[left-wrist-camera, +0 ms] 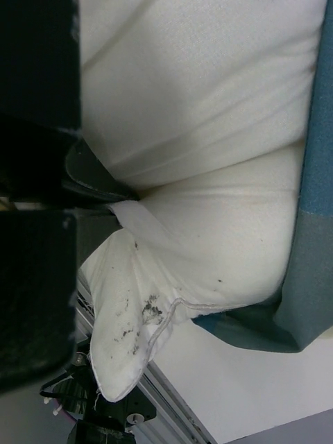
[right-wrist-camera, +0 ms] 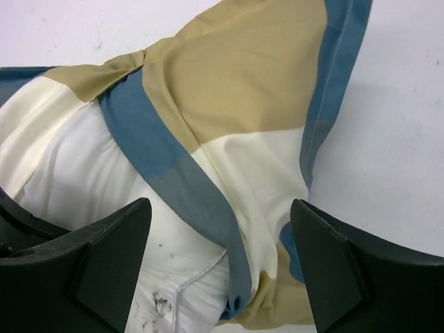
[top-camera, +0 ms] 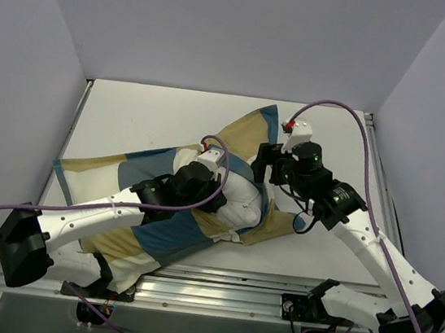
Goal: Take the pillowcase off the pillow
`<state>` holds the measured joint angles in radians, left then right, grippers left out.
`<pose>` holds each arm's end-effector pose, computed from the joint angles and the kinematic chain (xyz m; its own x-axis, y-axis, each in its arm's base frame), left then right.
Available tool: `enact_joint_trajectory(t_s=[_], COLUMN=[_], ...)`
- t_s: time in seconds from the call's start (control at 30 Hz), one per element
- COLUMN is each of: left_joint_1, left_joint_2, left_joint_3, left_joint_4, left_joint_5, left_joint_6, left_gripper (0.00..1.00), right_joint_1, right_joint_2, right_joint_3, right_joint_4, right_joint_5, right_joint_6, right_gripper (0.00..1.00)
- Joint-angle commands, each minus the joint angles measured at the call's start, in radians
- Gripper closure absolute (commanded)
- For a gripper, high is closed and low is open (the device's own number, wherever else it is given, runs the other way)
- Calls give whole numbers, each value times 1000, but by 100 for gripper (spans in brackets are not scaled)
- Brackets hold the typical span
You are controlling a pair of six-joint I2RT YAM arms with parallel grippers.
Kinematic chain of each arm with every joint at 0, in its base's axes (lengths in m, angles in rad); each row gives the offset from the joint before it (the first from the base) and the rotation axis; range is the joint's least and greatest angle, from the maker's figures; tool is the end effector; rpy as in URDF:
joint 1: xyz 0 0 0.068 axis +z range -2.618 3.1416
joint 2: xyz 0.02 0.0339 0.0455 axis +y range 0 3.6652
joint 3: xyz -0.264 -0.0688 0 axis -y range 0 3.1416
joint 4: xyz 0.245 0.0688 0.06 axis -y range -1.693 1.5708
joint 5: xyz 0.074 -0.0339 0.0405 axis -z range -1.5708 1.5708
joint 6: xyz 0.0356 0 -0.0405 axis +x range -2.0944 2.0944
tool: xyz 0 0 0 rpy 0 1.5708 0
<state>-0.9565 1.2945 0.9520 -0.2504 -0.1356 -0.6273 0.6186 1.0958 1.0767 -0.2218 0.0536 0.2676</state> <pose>0.1708 -0.2338 0.2807 -0.6981 -0.0193 -0.7158 0.4142 0.8046 -0.4256 0.2062 0.1444 0.3774 -0.3294 0.0897 -0.9399 -0.4662 0.8502 0.2445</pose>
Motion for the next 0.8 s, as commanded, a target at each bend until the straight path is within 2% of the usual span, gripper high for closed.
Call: enact_joint_trajectory(t_s=[0.0, 0.1, 0.3, 0.37, 0.4, 0.5, 0.53, 0.57, 0.6, 0.77], left_joint_1=[-7, -10, -19, -21, -22, -22, -22, -22, -22, -31], left_joint_2=[15, 9, -1, -8, -20, -43, -50, -64, -70, -122], left_joint_3=[7, 1, -7, -12, -15, -42, -56, -65, -73, -113], left_joint_4=[-171, -164, -165, -170, -171, -181, -184, -185, -191, -223], left_joint_5=[-47, -50, -53, -55, -55, -56, -55, -53, -44, -27], left_joint_6=[69, 67, 69, 66, 64, 52, 48, 40, 37, 12], left_gripper=[98, 98, 98, 98, 98, 98, 98, 98, 98, 98], right_joint_1=[50, 105, 121, 115, 98, 46, -4, -32, -60, -239], right_joint_2=[105, 177, 289, 318, 326, 345, 345, 345, 343, 375], right_joint_3=[64, 89, 71, 54, 49, 28, 22, 19, 16, 60], right_joint_4=[-31, 5, 105, 127, 146, 179, 185, 202, 209, 190], right_joint_5=[68, 72, 95, 162, 178, 213, 213, 203, 198, 238], right_joint_6=[-112, -146, -188, -188, -183, -157, -148, -131, -125, -38], right_gripper=[23, 22, 21, 26, 29, 53, 65, 70, 80, 99])
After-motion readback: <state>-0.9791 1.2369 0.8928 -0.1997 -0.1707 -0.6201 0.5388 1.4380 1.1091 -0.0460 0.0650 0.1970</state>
